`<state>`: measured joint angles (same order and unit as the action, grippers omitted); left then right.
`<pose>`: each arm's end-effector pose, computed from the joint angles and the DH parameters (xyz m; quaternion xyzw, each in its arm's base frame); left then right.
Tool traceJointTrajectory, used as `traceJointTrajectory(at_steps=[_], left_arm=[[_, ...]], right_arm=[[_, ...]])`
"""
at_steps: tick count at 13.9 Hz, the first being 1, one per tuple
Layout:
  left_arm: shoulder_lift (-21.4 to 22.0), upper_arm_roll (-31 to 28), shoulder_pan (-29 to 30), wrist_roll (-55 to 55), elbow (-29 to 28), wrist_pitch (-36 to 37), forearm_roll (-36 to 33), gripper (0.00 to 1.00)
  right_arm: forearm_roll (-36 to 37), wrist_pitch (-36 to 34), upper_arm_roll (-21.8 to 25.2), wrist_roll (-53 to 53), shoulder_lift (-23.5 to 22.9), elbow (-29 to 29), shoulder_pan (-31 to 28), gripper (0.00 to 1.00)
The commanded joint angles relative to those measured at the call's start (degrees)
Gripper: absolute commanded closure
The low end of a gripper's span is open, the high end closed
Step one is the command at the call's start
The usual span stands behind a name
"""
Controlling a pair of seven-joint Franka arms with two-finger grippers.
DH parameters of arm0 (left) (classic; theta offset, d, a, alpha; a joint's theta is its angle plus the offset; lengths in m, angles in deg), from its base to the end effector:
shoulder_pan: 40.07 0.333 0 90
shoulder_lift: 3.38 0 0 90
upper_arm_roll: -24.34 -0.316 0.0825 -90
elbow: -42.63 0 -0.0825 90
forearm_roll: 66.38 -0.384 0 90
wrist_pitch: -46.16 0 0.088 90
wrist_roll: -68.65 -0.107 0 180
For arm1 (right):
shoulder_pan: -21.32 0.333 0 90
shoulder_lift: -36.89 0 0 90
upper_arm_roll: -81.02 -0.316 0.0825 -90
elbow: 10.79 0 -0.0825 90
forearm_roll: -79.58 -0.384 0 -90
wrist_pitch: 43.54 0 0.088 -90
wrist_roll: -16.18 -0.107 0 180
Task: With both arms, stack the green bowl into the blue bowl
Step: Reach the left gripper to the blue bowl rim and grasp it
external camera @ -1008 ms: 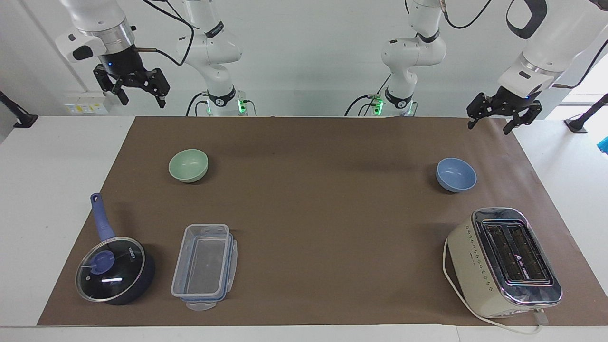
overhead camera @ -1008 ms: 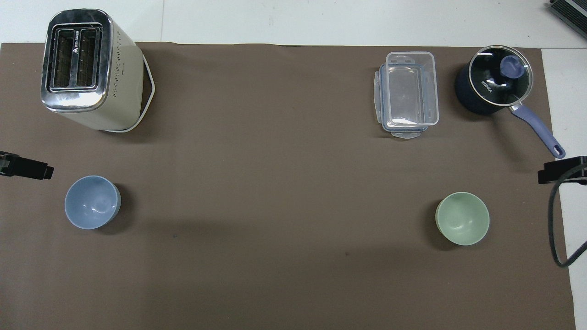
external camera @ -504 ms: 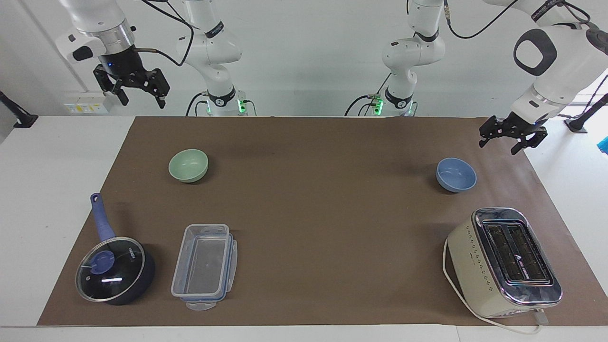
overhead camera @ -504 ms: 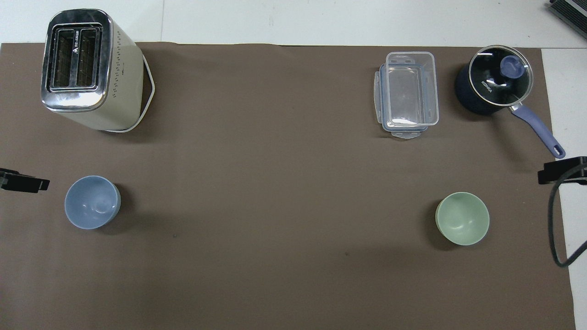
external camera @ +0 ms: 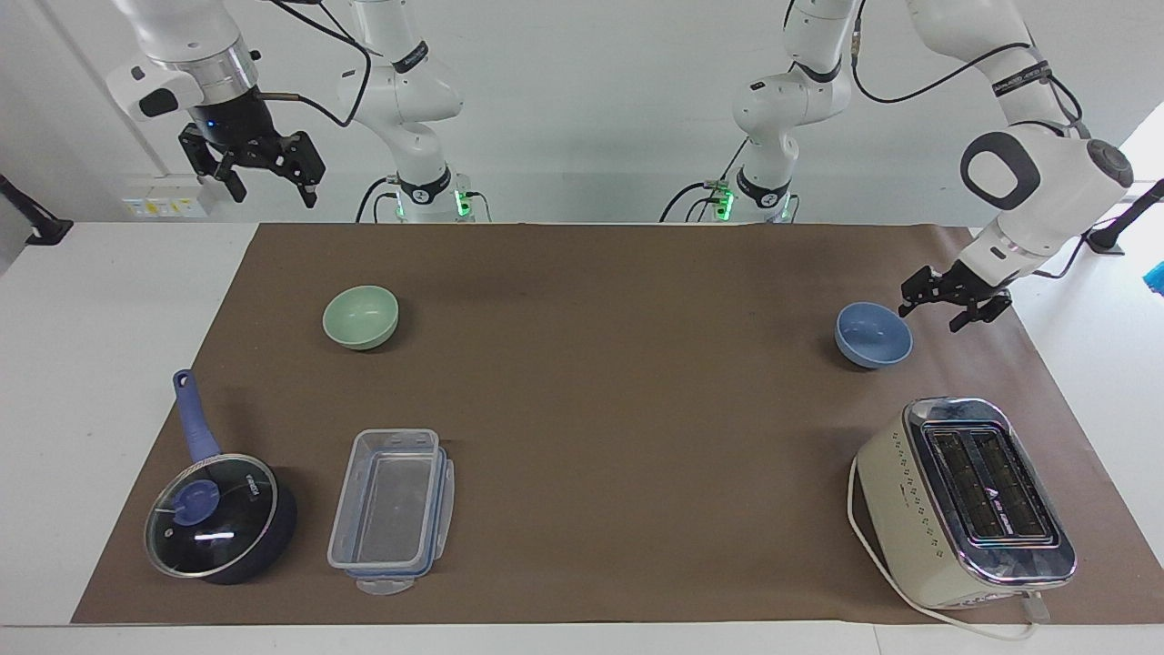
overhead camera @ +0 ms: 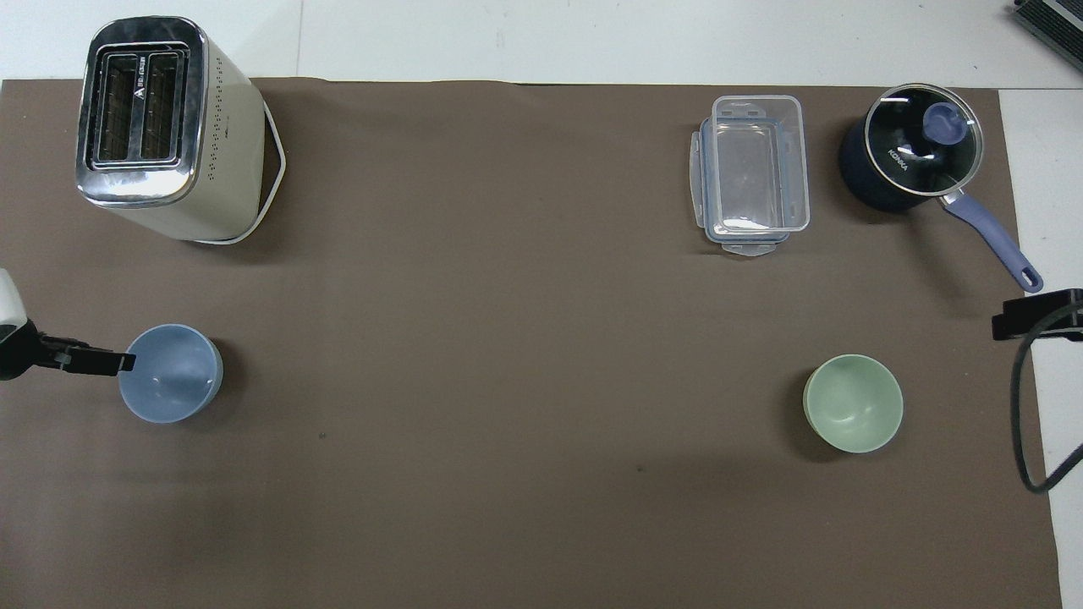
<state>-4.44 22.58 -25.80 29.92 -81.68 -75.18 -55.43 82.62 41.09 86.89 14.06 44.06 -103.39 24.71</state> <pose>0.5118 0.1380 0.3802 0.9857 -0.1443 0.0055 0.0866 0.5044 -0.0317 0.6612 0.9989 -0.0420 -0.0074 0.0200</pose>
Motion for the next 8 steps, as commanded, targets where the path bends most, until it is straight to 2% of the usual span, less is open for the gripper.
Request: traceJointTrajectory(at_steps=[1, 3, 6, 7, 8], left_arm=[[-0.5, 0.6, 1.5, -2.7, -3.2, -3.5, 3.3, 0.00], [-1.7, 0.6, 1.5, -3.2, -4.5, -5.3, 4.4, 0.10], [-1.8, 0.6, 1.6, -3.1, -5.4, -5.9, 5.3, 0.18], [-1.8, 0.6, 1.6, -3.1, -5.8, -6.0, 5.3, 0.29], [-1.8, 0.5, 1.6, -3.1, -6.0, -6.4, 5.4, 0.35]], right_arm=[[0.3, 0.7, -0.2, 1.0, 1.5, -1.7, -0.5, 0.00], [0.3, 0.7, -0.2, 1.1, 1.5, -1.7, -0.4, 0.00], [0.3, 0.7, -0.2, 1.0, 1.5, -1.7, -0.4, 0.00], [0.3, 0.7, -0.2, 1.0, 1.5, -1.7, -0.4, 0.00], [0.3, 0.7, -0.2, 1.0, 1.5, -1.7, -0.4, 0.00]])
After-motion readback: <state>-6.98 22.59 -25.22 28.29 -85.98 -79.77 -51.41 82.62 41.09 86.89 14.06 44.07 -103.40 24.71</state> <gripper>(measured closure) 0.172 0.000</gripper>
